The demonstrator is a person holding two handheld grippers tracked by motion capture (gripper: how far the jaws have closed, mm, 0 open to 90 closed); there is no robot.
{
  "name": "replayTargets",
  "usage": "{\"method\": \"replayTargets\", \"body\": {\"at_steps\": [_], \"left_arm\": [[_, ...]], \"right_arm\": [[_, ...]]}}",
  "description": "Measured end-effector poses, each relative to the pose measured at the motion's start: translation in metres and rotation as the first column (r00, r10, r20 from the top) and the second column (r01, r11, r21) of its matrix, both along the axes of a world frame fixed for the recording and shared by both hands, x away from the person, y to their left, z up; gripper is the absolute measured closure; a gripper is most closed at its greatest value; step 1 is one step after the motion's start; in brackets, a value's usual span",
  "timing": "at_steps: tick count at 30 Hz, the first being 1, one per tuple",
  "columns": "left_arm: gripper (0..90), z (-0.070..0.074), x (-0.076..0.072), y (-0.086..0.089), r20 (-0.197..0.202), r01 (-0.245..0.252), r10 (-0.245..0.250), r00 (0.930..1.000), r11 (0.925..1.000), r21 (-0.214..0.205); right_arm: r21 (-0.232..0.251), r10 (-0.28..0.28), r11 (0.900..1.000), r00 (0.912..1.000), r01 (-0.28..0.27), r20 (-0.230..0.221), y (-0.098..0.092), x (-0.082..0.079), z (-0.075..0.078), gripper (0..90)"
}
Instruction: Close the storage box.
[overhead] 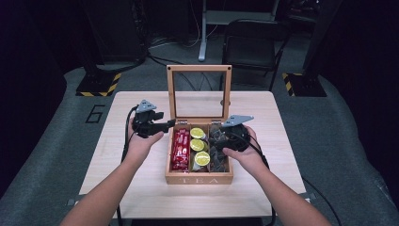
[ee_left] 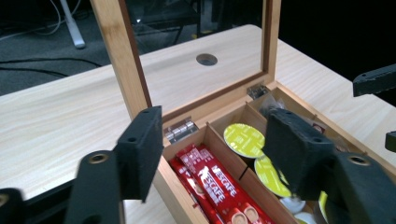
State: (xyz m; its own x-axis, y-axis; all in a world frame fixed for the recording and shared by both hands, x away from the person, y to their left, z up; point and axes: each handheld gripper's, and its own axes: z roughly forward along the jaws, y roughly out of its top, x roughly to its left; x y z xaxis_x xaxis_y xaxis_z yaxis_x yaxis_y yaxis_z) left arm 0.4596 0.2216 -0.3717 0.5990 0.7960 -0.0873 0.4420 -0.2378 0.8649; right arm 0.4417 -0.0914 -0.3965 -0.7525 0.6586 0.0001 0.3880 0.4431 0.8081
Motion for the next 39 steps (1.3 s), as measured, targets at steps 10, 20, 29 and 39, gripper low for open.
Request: {"method": "replayTargets", "body": {"at_steps": [10, 20, 29, 39], "left_arm": [[36.0, 0.000, -0.001, -0.002, 0.003, 0.000, 0.000, 1.0000, 0.9993, -0.037], [35.7, -0.001, -0.002, -0.001, -0.001, -0.006, 0.006, 1.0000, 0.9998, -0.021], [38.1, -0.004, -0.003, -0.001, -0.002, -0.014, 0.013, 0.9999, 0.9997, -0.018], [38.7, -0.004, -0.004, -0.001, -0.005, -0.014, 0.014, 0.9999, 0.9997, -0.018]], "right_arm": [[-0.024, 0.027, 0.9994, 0.9996, -0.027, -0.005, 0.009, -0.006, -0.008, 31.0], [-0.037, 0.052, 0.9979, 0.9983, -0.053, -0.027, 0.020, -0.012, -0.018, 31.0], [-0.041, 0.083, 0.9955, 0.9955, -0.085, -0.045, 0.027, -0.018, -0.029, 32.4], [-0.061, 0.103, 0.9924, 0.9929, -0.107, -0.058, 0.035, -0.025, -0.041, 32.2]]}}
